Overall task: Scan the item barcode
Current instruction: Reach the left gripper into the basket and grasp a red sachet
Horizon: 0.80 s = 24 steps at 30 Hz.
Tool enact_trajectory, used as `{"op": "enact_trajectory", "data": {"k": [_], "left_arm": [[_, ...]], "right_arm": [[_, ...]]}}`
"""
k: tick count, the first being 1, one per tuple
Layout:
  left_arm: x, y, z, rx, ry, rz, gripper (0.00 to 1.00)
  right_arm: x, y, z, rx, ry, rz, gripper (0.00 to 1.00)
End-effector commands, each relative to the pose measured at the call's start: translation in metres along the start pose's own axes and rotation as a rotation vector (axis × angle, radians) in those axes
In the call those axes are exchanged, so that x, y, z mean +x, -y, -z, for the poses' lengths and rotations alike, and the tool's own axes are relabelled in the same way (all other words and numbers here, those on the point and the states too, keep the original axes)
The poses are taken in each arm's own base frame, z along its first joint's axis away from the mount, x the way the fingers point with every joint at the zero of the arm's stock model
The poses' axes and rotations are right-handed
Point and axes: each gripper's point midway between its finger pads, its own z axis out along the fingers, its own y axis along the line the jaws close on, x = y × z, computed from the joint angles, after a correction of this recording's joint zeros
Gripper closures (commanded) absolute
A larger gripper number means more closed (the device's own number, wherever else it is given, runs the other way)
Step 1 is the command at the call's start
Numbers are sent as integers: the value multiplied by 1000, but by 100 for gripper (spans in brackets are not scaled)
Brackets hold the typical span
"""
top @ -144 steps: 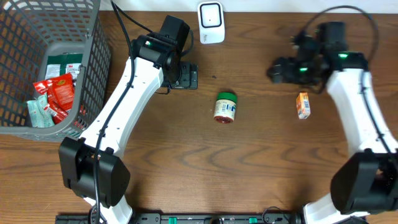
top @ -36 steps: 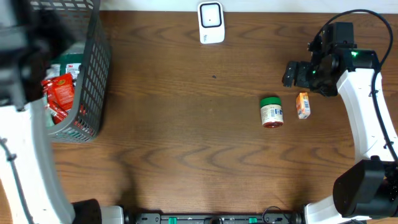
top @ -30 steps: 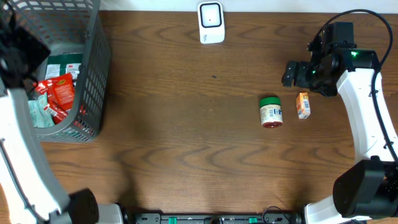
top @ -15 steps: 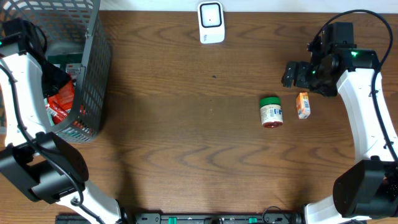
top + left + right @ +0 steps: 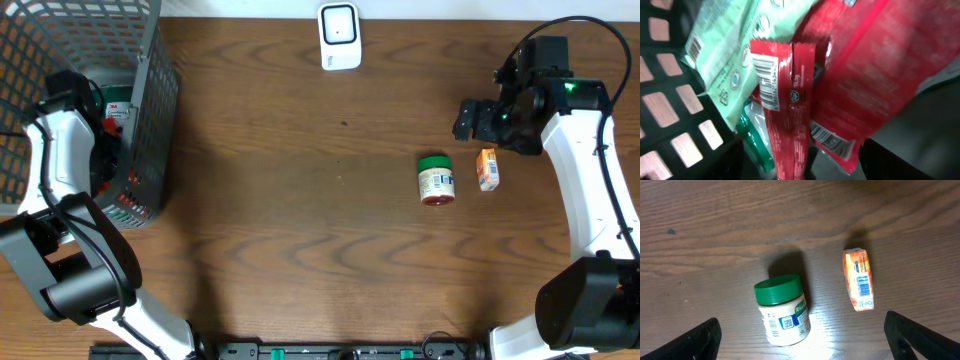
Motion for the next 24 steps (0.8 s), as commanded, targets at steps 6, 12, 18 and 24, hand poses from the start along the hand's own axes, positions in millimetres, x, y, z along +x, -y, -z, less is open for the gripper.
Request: {"op": "enact_trajectory", "data": {"k": [6,12,18,24], "left_arm": [[14,-6,-32,-22,-10,18,27],[15,-5,-36,-17,-5,20,52],[5,-4,-17,14,38,33,68],[-30,-10,71,159,275,86,93]], "right_arm": [[-7,-1,11,-8,33,9,1],[-7,-1,11,-9,33,9,1],[-7,-1,11,-8,33,9,1],[-4,0,11,-7,23,8,1]]}}
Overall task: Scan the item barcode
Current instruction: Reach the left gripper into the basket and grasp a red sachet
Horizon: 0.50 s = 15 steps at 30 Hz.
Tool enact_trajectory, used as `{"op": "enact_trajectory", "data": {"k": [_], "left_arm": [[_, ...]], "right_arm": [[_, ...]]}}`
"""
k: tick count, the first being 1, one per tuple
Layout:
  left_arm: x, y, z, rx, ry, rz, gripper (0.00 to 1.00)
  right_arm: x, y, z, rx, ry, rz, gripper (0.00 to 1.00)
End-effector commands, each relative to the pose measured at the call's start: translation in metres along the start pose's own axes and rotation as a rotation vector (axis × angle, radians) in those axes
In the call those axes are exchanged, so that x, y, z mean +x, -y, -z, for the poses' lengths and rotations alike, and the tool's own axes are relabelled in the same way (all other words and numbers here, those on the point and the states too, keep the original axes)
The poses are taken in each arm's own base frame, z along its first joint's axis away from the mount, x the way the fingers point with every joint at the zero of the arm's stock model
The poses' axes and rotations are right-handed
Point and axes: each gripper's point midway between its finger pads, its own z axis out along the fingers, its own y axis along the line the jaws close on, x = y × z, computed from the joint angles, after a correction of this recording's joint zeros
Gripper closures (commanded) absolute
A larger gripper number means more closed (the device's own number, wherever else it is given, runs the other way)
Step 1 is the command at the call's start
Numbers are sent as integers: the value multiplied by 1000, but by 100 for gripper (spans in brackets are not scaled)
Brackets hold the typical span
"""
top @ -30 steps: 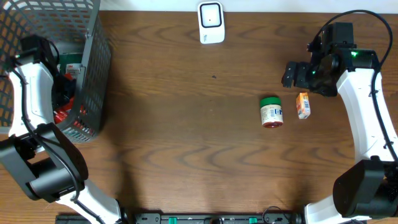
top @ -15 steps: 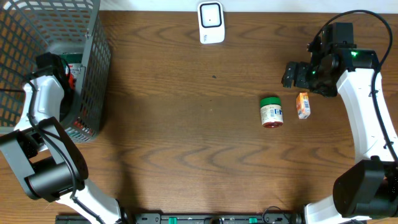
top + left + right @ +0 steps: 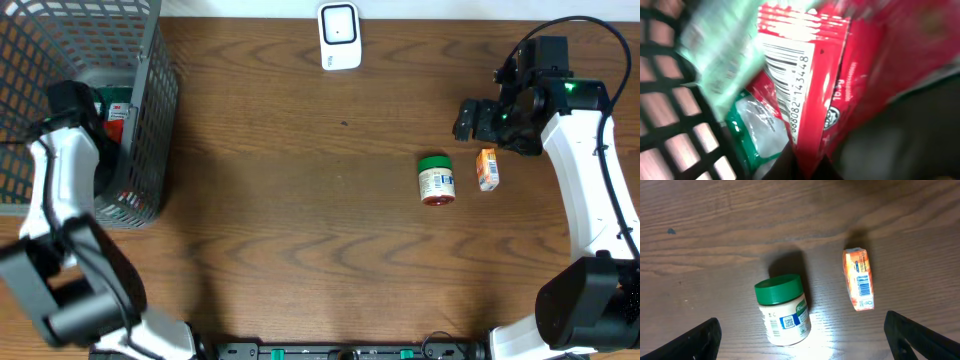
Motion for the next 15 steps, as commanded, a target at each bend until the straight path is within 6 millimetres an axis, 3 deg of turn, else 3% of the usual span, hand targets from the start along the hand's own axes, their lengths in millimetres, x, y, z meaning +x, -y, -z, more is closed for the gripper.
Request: {"op": "enact_trajectory", "data": {"k": [1,2,7,10,12,15], "left_arm": [[-39,-4,71,105,211,46,92],[-44,-4,83,129,246,47,93],[-83,-9,194,285,517,33,93],[-94,-10,238,314,578,6,93],[-92,-9,260,327,584,-13,93],[-68,6,283,368,521,-125,93]], "right_arm": [[-5,0,11,-7,26,8,1],[-5,-1,11,-8,26,8,1],[-7,-1,11,-9,34,9,1],[-10,-1,11,-11,48,10,1],[-14,-2,11,-14,61,12,1],[-20,-3,12,-19,89,14,1]]}}
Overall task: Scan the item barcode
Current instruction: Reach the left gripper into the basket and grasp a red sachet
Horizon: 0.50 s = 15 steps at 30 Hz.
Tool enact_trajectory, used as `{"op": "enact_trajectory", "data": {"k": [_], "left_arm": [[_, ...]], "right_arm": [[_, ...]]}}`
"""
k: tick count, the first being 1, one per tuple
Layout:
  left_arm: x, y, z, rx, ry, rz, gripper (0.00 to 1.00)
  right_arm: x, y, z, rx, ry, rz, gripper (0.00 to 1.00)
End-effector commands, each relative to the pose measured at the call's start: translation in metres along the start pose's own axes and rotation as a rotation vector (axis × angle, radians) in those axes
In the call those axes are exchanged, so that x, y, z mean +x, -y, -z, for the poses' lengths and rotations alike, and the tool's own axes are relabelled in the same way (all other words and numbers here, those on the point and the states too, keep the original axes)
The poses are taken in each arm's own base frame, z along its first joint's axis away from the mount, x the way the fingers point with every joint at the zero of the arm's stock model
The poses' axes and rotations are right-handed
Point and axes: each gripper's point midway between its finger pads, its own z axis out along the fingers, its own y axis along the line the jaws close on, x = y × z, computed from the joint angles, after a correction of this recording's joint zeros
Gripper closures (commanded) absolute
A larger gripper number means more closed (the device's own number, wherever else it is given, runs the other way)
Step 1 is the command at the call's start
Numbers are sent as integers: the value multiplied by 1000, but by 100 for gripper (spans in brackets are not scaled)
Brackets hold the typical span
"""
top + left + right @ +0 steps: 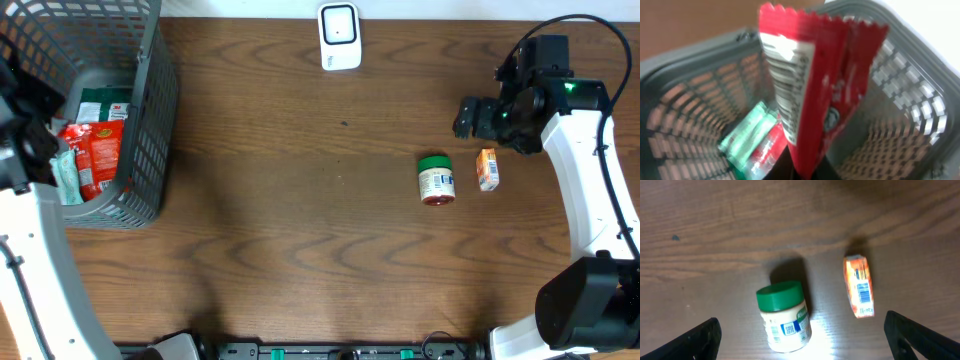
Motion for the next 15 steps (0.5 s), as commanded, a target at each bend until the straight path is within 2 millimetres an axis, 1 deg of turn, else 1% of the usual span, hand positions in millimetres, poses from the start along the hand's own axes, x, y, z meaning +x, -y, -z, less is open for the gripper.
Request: {"op": "enact_trajectory", "data": {"k": [1,4,5,6,8,9,10,11,12,13,15], "left_arm": [[6,41,31,135,-51,-125,93],[34,73,45,244,-127,-195,93],[52,89,52,279,-165,-247,93],[65,101,56,303,-192,-286,93],[99,125,62,341,-270,-346,93],[121,138,65,354,-319,-386,93],[136,144,65,357,-351,-411,93],[162,157,66,361,-405,-460,93],[177,163,65,363,-431,-486,93],[196,171,65,361,-466,-519,93],[246,191,62,342,-549,-584,93]], "right_arm": [[-13,-2,11,-12,59,11,1],[-19,-3,11,-16,82,14,1],[-20,-3,11,-17,85,14,1],[-20,-3,11,-16,86,14,1],[-21,1,12,5,89,13,1],[-21,7,12,39,95,12,1],[-22,10,12,60,98,10,1],[-23,14,12,83,102,5,1],[-23,17,13,94,104,3,1],[-23,18,13,95,104,1,1],[-23,20,13,97,102,-5,1]]}}
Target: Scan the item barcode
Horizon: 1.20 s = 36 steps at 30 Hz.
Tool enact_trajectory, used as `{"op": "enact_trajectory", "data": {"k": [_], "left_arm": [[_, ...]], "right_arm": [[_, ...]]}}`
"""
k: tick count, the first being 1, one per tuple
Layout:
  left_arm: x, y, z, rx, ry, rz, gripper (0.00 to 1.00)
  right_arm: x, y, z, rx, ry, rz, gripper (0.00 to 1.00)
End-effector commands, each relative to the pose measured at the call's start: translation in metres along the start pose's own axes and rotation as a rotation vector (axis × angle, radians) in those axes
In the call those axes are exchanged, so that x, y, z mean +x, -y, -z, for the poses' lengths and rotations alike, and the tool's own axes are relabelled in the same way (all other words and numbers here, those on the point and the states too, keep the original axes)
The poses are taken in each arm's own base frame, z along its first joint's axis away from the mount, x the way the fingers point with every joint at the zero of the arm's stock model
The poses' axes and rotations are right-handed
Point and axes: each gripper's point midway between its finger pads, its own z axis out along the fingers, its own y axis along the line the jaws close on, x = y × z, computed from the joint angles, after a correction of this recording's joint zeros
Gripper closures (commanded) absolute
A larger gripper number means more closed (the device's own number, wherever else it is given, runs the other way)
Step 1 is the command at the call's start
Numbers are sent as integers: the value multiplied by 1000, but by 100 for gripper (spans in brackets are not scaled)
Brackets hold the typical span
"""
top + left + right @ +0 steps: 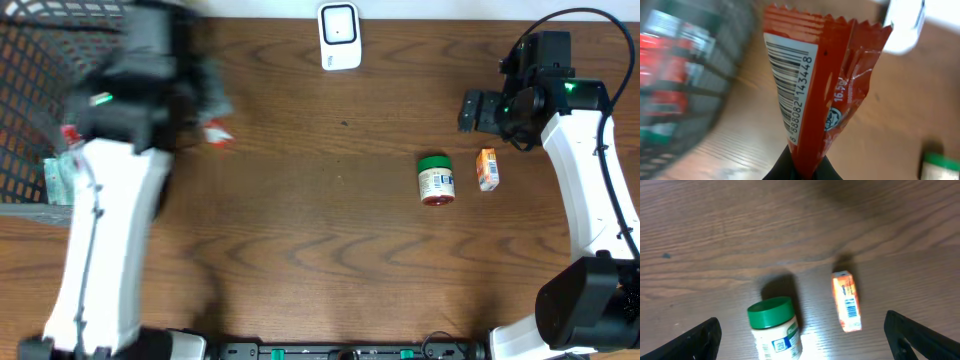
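Note:
My left gripper (801, 169) is shut on the bottom of a red snack packet (812, 90), whose white barcode panel faces the wrist camera. From overhead the left arm is blurred, and the packet (216, 134) hangs over the table just right of the basket. The white scanner (339, 36) stands at the back edge; its corner (904, 24) shows in the left wrist view. My right gripper (472, 112) hovers open at the far right with nothing between its fingers (704, 337).
A grey wire basket (30, 60) with more packets stands at the back left. A green-lidded jar (435, 180) and a small orange box (487, 168) lie under the right gripper. In the right wrist view both the jar (773, 328) and the box (847, 308) show.
My left gripper has carried the red packet from above the basket to over the table right of it. The right gripper shifted slightly toward the back.
The left gripper was down in the basket, open by the red packet. It was then shut on the packet there, later held it above the basket, and now holds it over the table. The right arm stayed open above the jar and box.

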Motion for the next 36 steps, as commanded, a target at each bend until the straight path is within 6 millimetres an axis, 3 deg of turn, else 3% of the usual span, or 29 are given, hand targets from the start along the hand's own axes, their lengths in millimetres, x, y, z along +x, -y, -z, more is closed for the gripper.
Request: {"op": "enact_trajectory", "data": {"k": [1,7,11,13,17,20,36], "left_arm": [[50,53,-52,-14,-173,-51,93],[145,164,-146,37,-333,-221,93],[190,209,-183,83,-337,-310,93],[203,223,-190,103,-332,-336,93],[220,239,-196,129,-325,-365,93],[225,238,-199,113,-328,-357,93],[228,237,-203,102,-330,-283,92]], "right_arm": [[-10,12,11,40,41,-9,1],[-9,35,12,64,31,-61,1],[-10,43,13,71,34,-78,1],[-10,43,13,72,34,-79,1],[-10,43,13,72,33,-79,1],[-10,42,13,70,32,-79,1],[-6,41,12,63,16,-79,1]]}}
